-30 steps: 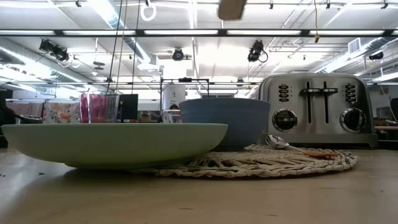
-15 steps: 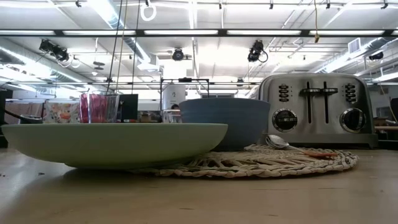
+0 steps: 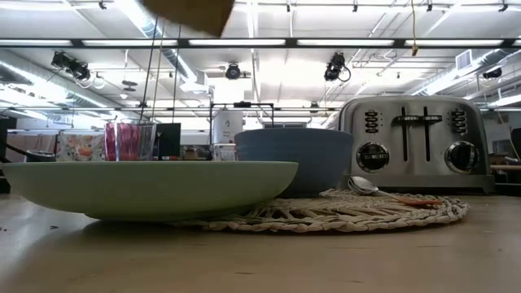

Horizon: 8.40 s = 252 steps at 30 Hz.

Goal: Arrange a breakfast setting
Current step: Put the toasted bread on top of the light green plate on the brown placemat, then adjust the brown placemat

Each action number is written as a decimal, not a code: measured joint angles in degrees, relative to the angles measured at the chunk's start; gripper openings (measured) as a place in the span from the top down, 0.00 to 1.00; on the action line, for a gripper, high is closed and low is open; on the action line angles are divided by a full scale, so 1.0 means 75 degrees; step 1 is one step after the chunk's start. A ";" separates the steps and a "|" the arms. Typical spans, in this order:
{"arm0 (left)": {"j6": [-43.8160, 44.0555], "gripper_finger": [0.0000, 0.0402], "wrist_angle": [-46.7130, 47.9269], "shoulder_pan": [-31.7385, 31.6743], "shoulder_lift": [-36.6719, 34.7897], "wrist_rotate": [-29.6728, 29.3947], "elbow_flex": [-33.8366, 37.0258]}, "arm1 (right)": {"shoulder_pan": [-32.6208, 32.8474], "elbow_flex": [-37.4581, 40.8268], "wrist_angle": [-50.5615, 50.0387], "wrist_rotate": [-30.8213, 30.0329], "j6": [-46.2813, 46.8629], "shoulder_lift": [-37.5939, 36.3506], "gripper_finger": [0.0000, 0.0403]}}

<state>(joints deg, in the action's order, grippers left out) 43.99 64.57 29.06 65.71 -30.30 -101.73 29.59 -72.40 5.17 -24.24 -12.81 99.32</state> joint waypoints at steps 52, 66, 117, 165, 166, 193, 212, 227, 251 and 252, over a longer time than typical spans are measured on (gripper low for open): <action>0.0451 0.52 0.0278 0.0008 0.0633 -0.0399 0.0006 | -0.0277 -0.0134 -0.1404 0.0328 -0.0346 0.0798 0.60; 0.0339 0.52 0.0228 -0.0015 0.1348 -0.0464 0.0006 | -0.0277 -0.0504 -0.1921 0.1809 0.1383 0.1836 0.61; 0.0500 0.52 0.0228 0.0372 0.1752 -0.0494 0.0006 | -0.0748 -0.1559 -0.7150 0.0556 0.3736 -0.0985 0.61; 0.0592 0.52 0.0180 -0.0437 0.2189 -0.0917 0.0003 | -0.1676 0.3646 -0.4404 0.2347 0.3739 -0.1547 0.61; 0.0589 0.52 0.0178 -0.0505 0.2189 -0.0916 0.0003 | -0.1731 0.3646 -0.4417 0.2033 0.3690 -0.1544 0.61; 0.0039 0.52 -0.0121 -0.0903 0.2189 -0.0921 0.0003 | -0.0956 0.3640 -0.3280 0.2644 0.4525 -0.0661 0.61; 0.0020 0.52 -0.0104 -0.0903 0.2189 -0.0921 0.0003 | -0.1184 0.2104 -0.5821 0.0834 0.3639 -0.0961 0.61; 0.0128 0.52 0.0915 -0.1650 0.2277 0.0477 0.0558 | -0.3313 0.3055 -0.4708 0.1244 0.1606 -0.0973 0.61; -0.1351 0.58 -0.4471 -0.4077 0.4005 0.2456 0.5951 | -0.0493 0.1906 -0.6501 0.0563 0.6169 -0.3429 0.61; -0.1209 0.60 -0.4494 -0.4078 0.4136 0.2412 0.5951 | -0.0485 0.1906 -0.6486 0.0559 0.6268 -0.3399 0.61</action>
<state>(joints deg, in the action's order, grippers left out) 34.92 30.86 -1.53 96.72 -12.22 -57.10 25.95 -58.11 -43.48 -20.05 34.20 73.83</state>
